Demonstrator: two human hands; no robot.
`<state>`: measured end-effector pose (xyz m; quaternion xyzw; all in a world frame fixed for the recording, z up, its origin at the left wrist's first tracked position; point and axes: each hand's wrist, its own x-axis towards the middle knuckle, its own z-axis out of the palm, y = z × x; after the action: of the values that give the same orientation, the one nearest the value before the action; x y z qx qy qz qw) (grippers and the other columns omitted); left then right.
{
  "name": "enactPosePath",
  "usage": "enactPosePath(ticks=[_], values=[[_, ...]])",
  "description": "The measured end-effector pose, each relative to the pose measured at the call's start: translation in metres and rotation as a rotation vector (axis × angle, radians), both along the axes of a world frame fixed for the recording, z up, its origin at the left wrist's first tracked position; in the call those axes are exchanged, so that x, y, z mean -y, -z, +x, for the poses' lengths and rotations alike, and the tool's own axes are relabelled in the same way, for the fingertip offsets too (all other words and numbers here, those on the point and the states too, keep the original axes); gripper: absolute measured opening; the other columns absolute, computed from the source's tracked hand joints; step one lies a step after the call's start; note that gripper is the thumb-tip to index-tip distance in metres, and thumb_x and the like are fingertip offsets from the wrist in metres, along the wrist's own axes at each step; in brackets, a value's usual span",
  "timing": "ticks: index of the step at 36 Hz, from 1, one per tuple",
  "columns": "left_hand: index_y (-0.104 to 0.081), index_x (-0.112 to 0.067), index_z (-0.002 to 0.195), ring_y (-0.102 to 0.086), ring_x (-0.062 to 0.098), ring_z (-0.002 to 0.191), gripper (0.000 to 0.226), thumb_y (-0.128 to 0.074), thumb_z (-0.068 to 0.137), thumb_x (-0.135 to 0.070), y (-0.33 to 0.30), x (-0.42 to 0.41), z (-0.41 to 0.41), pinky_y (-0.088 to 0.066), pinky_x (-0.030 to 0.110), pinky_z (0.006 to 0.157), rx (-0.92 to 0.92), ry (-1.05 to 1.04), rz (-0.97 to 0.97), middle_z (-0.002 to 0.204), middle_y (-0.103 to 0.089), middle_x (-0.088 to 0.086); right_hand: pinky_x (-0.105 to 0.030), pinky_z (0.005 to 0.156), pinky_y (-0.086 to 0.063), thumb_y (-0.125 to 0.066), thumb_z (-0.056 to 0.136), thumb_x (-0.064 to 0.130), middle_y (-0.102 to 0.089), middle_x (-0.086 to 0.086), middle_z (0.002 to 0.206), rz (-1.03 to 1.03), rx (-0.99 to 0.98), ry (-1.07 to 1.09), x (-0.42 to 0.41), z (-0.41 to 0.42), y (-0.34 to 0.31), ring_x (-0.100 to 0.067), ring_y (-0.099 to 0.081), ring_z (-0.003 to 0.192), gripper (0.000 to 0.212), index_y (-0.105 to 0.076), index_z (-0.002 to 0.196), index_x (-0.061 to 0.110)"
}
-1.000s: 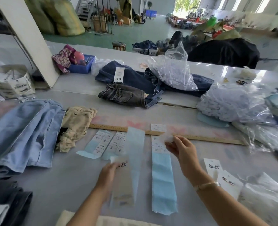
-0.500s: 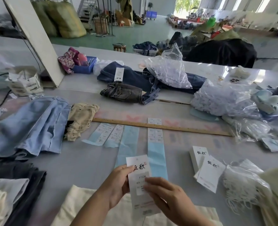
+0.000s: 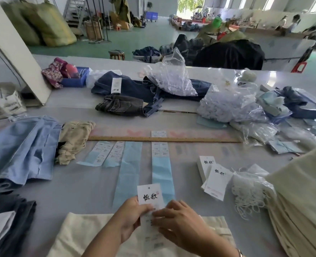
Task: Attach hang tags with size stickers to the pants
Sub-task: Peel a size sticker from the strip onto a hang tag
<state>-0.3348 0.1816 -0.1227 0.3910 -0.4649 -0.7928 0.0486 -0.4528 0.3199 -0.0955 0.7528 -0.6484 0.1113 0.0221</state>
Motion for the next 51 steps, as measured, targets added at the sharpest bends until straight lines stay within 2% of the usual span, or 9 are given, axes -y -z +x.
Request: enactPosePath(ticks=[6, 10, 14, 17, 21, 26, 36, 42, 51], values=[[-0.062, 0.004, 0.107, -0.068, 0.03, 0.07, 0.02, -0.051, 0.09, 0.007, 0.02, -0.021, -0.023, -0.057, 0.033, 0.057, -0.039, -0.082, 0.133, 0.092, -0.071, 0.024, -0.014, 0.081, -0.046, -0.065, 0.078, 0.049, -0.06, 0.031, 0.117, 0.006, 0.025, 0.085, -0.039, -0.011, 0.023, 0.001, -0.061, 0.095, 0.013, -0.071, 0.088, 0.045], [-0.063, -0.001, 0.099, -0.065, 0.029, 0.068, 0.014, -0.053, 0.091, 0.004, 0.039, -0.032, -0.034, -0.056, 0.038, 0.062, -0.007, -0.168, 0.114, 0.081, -0.071, 0.017, -0.016, 0.083, -0.048, -0.063, 0.082, 0.044, -0.067, 0.03, 0.09, 0.045, 0.09, 0.153, -0.081, -0.033, 0.05, 0.005, -0.059, 0.099, 0.02, -0.068, 0.067, 0.031], [-0.064, -0.004, 0.099, -0.064, 0.029, 0.073, 0.013, -0.053, 0.093, 0.0, 0.056, -0.053, -0.044, -0.053, 0.036, 0.066, 0.033, -0.102, 0.112, 0.084, -0.069, 0.017, -0.021, 0.064, -0.046, -0.054, 0.09, 0.045, -0.065, 0.013, 0.071, -0.006, 0.294, 0.627, -0.124, -0.078, 0.074, -0.009, -0.059, 0.075, 0.032, -0.068, 0.07, 0.024], [-0.064, -0.005, 0.1, -0.063, 0.029, 0.079, 0.015, -0.052, 0.093, 0.0, 0.065, -0.074, -0.054, -0.051, 0.036, 0.07, 0.044, -0.054, 0.111, 0.088, -0.069, 0.016, -0.03, 0.069, -0.045, -0.069, 0.084, 0.02, -0.072, 0.001, 0.083, -0.007, 0.395, 1.014, -0.147, -0.12, 0.087, -0.022, -0.065, 0.081, 0.007, -0.075, 0.086, 0.017], [-0.066, -0.001, 0.102, -0.065, 0.028, 0.076, 0.018, -0.052, 0.092, 0.004, 0.078, -0.099, -0.067, -0.054, 0.035, 0.07, 0.074, 0.015, 0.033, 0.086, -0.072, 0.016, -0.031, 0.063, -0.043, -0.066, 0.085, 0.015, -0.072, -0.005, 0.093, 0.0, 0.437, 1.292, -0.166, -0.158, 0.101, -0.028, -0.067, 0.086, 0.012, -0.072, 0.095, 0.015], [-0.071, -0.005, 0.092, -0.068, 0.015, 0.063, 0.016, -0.065, 0.077, -0.006, 0.086, -0.107, -0.065, -0.05, 0.021, 0.051, 0.155, 0.035, -0.179, 0.075, -0.074, 0.003, -0.029, 0.066, -0.041, -0.059, 0.087, 0.026, -0.068, -0.001, 0.101, 0.161, 0.384, 1.277, -0.157, -0.175, 0.114, -0.023, -0.063, 0.092, 0.016, -0.067, 0.1, 0.022], [-0.067, -0.008, 0.094, -0.07, 0.02, 0.07, 0.018, -0.067, 0.076, -0.008, 0.099, -0.101, -0.062, -0.053, 0.027, 0.057, 0.136, 0.077, -0.238, 0.082, -0.075, 0.006, -0.032, 0.066, -0.037, -0.055, 0.09, 0.022, -0.056, -0.005, 0.103, 0.229, 0.412, 1.23, -0.138, -0.172, 0.132, -0.028, -0.055, 0.094, 0.018, -0.05, 0.073, 0.018], [-0.062, -0.007, 0.102, -0.071, 0.025, 0.081, 0.017, -0.06, 0.087, 0.0, 0.11, -0.102, -0.06, -0.057, 0.032, 0.066, 0.125, 0.073, -0.262, 0.092, -0.074, 0.01, -0.038, 0.068, -0.042, -0.058, 0.088, 0.025, -0.051, -0.002, 0.084, 0.141, 0.52, 1.277, -0.149, -0.173, 0.128, -0.023, -0.05, 0.075, 0.021, -0.05, 0.071, 0.015], [-0.057, -0.004, 0.116, -0.069, 0.022, 0.082, 0.028, -0.057, 0.089, 0.003, 0.109, -0.104, -0.059, -0.054, 0.027, 0.064, 0.123, 0.064, -0.242, 0.097, -0.072, 0.007, -0.031, 0.069, -0.035, -0.054, 0.091, 0.021, -0.053, -0.007, 0.101, 0.262, 0.452, 1.232, -0.14, -0.165, 0.133, -0.026, -0.055, 0.091, 0.013, -0.051, 0.08, 0.015]])
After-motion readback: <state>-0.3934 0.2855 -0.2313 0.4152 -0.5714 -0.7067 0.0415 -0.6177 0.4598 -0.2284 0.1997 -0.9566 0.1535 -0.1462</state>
